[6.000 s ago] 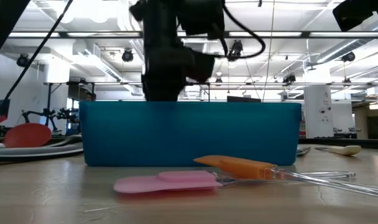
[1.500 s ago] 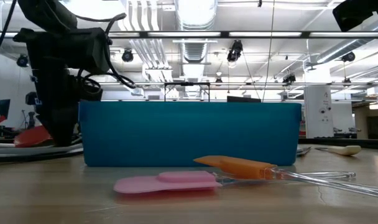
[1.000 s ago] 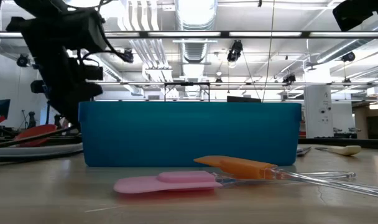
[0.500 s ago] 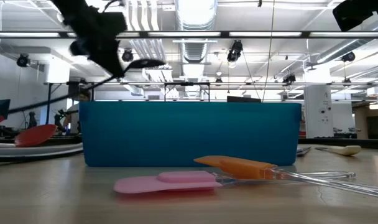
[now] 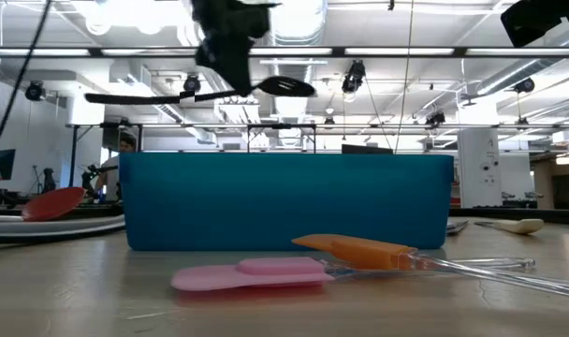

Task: Pick & Place Kitchen Items
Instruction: Put the left black serving spoon into the pink bin

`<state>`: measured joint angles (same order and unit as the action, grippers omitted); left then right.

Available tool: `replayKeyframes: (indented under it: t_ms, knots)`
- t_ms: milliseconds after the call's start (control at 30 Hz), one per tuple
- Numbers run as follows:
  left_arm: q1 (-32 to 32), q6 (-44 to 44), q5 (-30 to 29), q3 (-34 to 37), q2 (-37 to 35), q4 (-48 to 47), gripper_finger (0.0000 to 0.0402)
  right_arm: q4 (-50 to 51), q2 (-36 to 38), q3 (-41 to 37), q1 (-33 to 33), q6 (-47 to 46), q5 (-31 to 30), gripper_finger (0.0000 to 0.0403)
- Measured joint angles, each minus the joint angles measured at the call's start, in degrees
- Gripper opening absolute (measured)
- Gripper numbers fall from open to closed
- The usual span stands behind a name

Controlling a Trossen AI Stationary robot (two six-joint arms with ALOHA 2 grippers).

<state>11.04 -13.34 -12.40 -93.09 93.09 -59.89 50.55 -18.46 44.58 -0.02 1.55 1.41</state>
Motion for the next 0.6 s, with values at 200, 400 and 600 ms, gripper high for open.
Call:
replayKeyframes:
  t_ms: [200,400,600]
  knots:
    - [0.4,4.9,6.1,-8.4,10.2,-2.0,0.0066,0.0,0.0,0.0,0.0,0.1,0.0,0.0008]
    - [0.6,5.0,7.0,-11.0,16.9,-5.3,0.0066,0.0,0.0,0.0,0.0,0.1,0.0,0.0008]
    - [1.9,5.0,8.9,-11.0,20.4,-5.4,0.0066,0.0,0.0,0.0,0.0,0.1,0.0,0.0008]
